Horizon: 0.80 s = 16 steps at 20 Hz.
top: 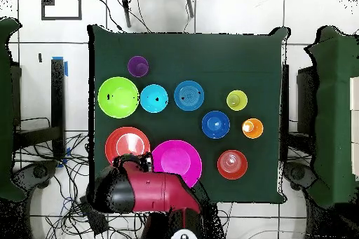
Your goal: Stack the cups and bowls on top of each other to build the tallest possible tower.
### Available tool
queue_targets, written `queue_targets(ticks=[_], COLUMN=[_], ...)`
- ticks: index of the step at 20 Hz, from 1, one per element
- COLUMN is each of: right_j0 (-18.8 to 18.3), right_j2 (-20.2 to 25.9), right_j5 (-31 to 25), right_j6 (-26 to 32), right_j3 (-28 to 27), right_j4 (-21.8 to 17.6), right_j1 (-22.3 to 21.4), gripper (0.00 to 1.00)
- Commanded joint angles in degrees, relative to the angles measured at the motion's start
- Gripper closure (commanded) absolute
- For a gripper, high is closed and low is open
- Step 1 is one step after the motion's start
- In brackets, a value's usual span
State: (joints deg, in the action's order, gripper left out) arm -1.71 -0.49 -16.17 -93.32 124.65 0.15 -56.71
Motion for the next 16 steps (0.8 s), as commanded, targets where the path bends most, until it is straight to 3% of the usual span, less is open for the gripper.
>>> queue_targets(ticks=[1,16], right_j0=[-1.93,-1.53], right_j2=[3.76,1.52], right_j5=[6.50,17.49], right_j6=[-7.18,-5.91], right_j3=[-2.04,-14.26], right_j4=[-2.32,-4.59], right_j1=[13.04,32.59], gripper=[0.00,0.00])
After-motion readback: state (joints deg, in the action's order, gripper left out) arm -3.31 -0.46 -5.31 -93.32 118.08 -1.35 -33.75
